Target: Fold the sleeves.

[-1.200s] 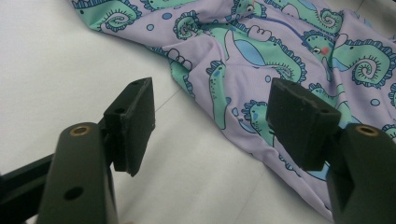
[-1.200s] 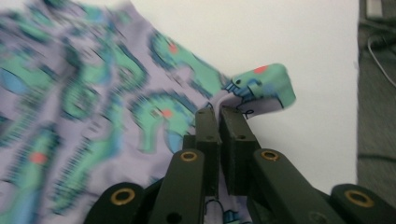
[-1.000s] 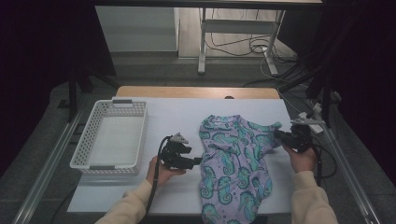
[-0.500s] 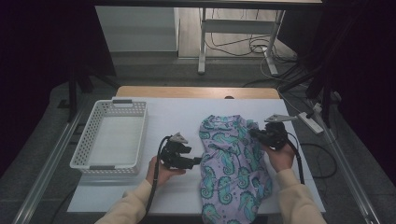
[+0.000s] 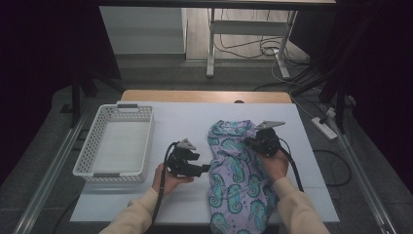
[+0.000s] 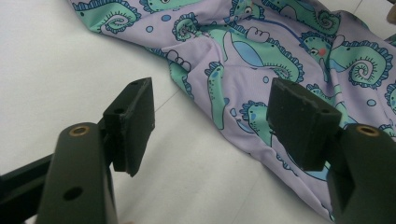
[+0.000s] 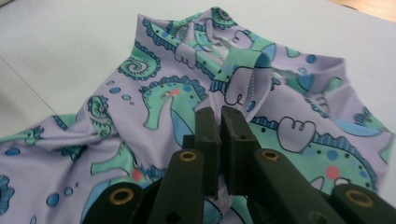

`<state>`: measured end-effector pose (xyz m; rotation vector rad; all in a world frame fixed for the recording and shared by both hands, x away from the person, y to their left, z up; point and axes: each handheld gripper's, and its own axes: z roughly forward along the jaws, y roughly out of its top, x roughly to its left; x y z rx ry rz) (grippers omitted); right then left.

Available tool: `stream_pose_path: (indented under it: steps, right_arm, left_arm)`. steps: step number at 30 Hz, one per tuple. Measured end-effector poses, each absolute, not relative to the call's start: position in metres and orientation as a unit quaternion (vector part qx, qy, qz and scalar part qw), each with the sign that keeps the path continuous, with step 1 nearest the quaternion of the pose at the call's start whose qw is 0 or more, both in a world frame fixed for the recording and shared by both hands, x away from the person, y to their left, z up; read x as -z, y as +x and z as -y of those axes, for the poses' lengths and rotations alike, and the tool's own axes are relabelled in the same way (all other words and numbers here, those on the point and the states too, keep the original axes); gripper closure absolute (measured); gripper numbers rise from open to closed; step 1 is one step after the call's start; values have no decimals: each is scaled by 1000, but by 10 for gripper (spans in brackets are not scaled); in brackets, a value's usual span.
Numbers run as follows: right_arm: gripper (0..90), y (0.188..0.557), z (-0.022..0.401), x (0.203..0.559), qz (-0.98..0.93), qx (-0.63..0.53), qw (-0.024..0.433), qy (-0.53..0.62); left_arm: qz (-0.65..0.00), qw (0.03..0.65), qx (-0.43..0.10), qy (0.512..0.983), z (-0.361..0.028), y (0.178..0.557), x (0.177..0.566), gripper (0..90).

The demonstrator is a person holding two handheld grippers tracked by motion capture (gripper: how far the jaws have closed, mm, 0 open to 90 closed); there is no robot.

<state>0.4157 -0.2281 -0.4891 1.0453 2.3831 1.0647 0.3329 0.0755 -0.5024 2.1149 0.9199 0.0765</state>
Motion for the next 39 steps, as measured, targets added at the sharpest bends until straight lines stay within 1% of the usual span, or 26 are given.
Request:
stream_pose_path:
  steps: [4, 6, 9, 11, 15, 19, 27, 30, 31, 33, 34, 36, 39]
  right_arm:
    - [834, 418, 215, 494, -840, -372, 162, 361]
    - [769, 418, 209, 498, -843, -369, 157, 358]
    - [646, 414, 210, 495, -840, -380, 154, 355]
    - [600, 412, 216, 487, -832, -393, 155, 359]
    - [565, 408, 234, 478, -819, -411, 153, 371]
    - [545, 402, 246, 483, -826, -402, 142, 368]
    - [535, 389, 232, 498, -865, -355, 128, 331]
    - [543, 389, 224, 503, -875, -339, 134, 320]
    - [616, 388, 221, 507, -880, -322, 148, 317]
    - [758, 388, 219, 509, -883, -310, 160, 313]
    - [808, 388, 218, 510, -884, -309, 160, 313]
    - [831, 388, 217, 508, -882, -318, 157, 311]
    - [831, 386, 213, 504, -880, -324, 166, 306]
  left_arm:
    - [-365, 405, -31, 838, -76, 333, 502, 327]
    - [-366, 406, -30, 837, -76, 333, 503, 327]
    - [-365, 405, -31, 838, -77, 333, 503, 327]
    - [-365, 405, -32, 838, -77, 333, 503, 327]
    - [-366, 406, -32, 837, -78, 332, 502, 327]
    - [-366, 405, -32, 837, -77, 332, 502, 327]
    - [-365, 405, -32, 838, -76, 333, 503, 327]
    - [-367, 406, -31, 837, -77, 333, 503, 327]
    - [-367, 406, -31, 836, -77, 333, 503, 327]
    - [-367, 406, -31, 836, -77, 333, 503, 327]
    - [-367, 406, -32, 836, -77, 333, 503, 327]
    - [-366, 405, -32, 837, -77, 333, 503, 327]
    - [-366, 403, -32, 838, -76, 333, 503, 327]
